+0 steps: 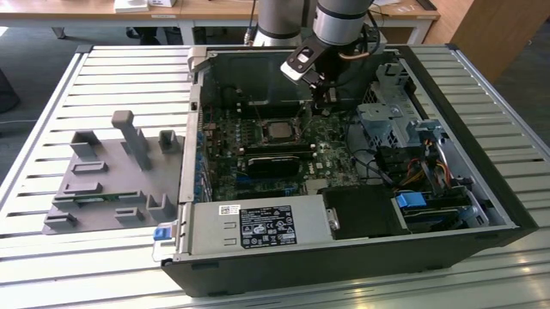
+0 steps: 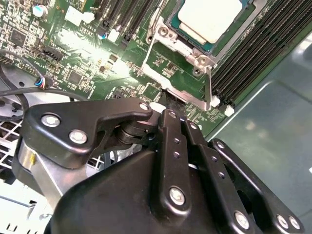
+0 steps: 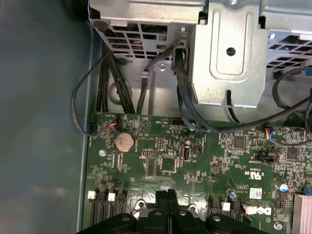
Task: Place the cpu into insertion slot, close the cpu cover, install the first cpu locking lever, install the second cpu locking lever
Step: 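Close the cpu cover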
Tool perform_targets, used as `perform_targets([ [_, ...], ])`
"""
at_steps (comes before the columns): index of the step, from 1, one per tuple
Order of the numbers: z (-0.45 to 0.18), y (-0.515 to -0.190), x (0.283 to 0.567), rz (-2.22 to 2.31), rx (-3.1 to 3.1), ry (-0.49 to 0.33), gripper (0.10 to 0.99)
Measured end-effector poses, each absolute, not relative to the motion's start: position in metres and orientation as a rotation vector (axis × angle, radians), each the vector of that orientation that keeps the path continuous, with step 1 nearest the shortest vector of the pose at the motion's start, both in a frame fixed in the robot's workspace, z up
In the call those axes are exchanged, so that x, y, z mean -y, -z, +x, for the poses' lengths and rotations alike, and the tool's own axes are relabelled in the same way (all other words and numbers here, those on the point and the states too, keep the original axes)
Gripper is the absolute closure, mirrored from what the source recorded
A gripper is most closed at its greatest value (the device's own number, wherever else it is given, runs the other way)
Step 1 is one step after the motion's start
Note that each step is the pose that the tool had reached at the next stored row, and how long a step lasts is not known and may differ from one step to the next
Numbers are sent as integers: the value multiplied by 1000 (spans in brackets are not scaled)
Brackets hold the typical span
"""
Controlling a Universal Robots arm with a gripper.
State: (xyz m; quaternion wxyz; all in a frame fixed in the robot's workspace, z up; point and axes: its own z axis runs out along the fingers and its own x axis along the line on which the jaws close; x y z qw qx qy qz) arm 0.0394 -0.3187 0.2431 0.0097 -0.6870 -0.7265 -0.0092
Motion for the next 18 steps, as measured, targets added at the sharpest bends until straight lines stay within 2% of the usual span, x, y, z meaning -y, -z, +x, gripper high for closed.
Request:
perform_targets([
  [18, 17, -241, 319, -2145, 2269, 28, 980],
])
